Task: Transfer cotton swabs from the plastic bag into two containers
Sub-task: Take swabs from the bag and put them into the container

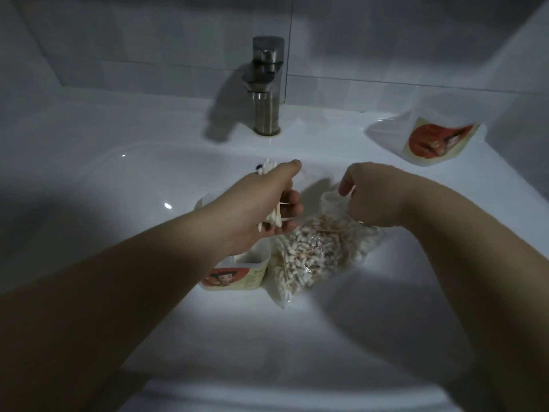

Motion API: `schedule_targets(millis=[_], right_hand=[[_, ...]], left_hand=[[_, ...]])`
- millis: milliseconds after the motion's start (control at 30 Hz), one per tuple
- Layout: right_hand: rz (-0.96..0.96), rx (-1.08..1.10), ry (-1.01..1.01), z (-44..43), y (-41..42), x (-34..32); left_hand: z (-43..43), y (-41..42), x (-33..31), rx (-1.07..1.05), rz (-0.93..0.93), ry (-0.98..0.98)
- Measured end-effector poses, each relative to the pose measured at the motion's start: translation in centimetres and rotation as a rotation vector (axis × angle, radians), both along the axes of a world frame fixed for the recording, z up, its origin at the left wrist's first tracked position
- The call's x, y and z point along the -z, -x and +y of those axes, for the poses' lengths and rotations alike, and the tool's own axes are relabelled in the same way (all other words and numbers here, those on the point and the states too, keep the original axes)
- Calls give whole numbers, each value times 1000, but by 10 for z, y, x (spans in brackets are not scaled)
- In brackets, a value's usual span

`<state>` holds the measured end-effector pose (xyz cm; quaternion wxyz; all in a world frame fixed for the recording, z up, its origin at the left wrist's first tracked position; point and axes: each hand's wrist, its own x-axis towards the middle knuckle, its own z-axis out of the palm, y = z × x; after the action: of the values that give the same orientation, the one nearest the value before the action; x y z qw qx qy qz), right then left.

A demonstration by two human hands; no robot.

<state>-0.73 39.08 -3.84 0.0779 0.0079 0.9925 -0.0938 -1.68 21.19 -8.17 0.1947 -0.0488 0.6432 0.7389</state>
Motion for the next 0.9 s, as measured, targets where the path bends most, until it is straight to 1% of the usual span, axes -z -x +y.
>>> schedule_targets(millis=[100, 167, 300, 367, 533, 633, 733, 900], right_hand=[[17, 22, -10, 3, 5, 2], [-10, 31, 8, 5, 7, 3], [-45, -23, 42, 6, 6, 6], [-46, -70, 93, 4, 5, 4], [-124, -282, 184, -6, -2, 4], [-84, -325, 200, -6, 0, 6], [-6, -318, 176, -5, 4, 8], [120, -275, 257, -6, 5, 8]], left_hand=[[1, 1, 2, -20, 32, 64], [1, 2, 4, -19, 50, 83], [1, 1, 4, -1, 89, 119], [3, -1, 4, 11, 104, 146], [3, -4, 6, 38, 90, 193], [0, -4, 6, 50, 69, 199], [-2, -4, 7, 54, 54, 189], [-1, -2, 7, 53, 40, 186]])
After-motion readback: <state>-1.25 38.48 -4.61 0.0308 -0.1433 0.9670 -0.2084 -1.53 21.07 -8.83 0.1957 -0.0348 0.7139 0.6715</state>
